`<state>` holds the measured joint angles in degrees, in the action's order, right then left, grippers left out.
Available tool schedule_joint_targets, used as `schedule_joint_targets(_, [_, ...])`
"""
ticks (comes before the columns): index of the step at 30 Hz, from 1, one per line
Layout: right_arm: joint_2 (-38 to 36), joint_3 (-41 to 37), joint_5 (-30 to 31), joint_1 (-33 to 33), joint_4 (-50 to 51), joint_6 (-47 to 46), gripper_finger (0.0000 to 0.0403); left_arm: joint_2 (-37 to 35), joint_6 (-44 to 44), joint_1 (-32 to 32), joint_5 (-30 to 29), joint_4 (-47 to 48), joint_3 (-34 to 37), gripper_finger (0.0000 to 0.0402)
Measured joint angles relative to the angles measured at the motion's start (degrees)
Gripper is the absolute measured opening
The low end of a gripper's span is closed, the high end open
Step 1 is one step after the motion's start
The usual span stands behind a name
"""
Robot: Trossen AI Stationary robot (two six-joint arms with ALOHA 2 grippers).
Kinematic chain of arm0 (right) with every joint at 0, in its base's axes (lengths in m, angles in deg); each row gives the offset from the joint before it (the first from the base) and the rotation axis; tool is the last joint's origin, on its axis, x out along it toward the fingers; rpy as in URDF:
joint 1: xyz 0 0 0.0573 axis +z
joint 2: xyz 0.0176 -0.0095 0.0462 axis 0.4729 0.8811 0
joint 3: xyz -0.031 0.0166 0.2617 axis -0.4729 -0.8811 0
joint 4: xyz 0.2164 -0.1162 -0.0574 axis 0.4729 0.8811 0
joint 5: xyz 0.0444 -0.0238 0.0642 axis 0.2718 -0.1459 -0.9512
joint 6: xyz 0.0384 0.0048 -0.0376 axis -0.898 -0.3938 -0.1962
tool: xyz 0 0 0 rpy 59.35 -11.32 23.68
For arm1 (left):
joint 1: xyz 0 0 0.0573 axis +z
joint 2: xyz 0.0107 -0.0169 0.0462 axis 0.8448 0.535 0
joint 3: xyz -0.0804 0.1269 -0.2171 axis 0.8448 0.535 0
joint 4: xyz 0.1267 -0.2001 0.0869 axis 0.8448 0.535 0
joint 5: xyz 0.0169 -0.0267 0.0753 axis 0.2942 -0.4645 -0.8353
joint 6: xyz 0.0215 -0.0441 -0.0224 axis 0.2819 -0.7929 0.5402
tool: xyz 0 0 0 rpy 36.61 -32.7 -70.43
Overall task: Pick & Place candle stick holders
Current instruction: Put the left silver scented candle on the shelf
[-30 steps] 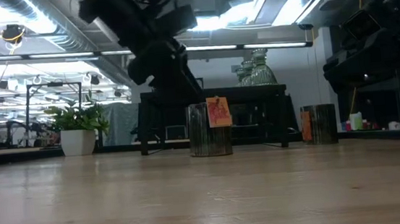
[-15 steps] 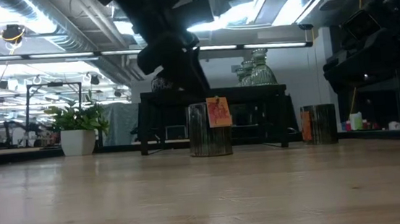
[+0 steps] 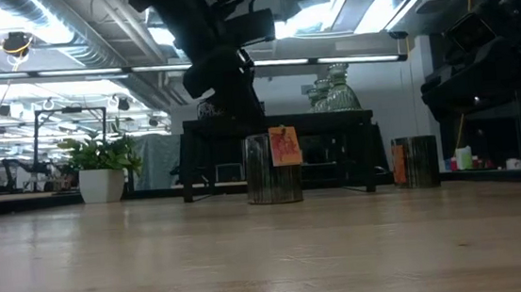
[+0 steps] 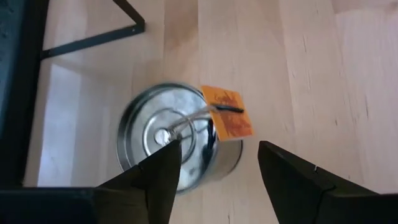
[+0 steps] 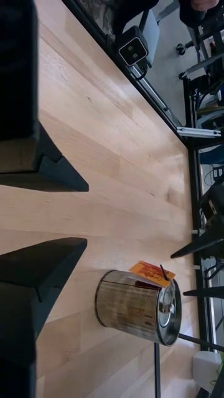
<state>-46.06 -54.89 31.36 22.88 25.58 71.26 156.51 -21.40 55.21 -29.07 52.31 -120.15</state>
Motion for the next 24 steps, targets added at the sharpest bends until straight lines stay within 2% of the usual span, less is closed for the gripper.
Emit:
schedule_joint_targets(6, [0.0, 0.0, 0.0, 0.0, 0.0, 0.0, 0.0132, 0.6, -0.2, 0.0, 0.0, 2.4, 0.2, 0.0202])
schedule_joint_targets(24, [0.0, 0.0, 0.0, 0.0, 0.0, 0.0, 0.0132, 1.1, -1.5, 0.0, 0.0, 1.3, 0.5, 0.02])
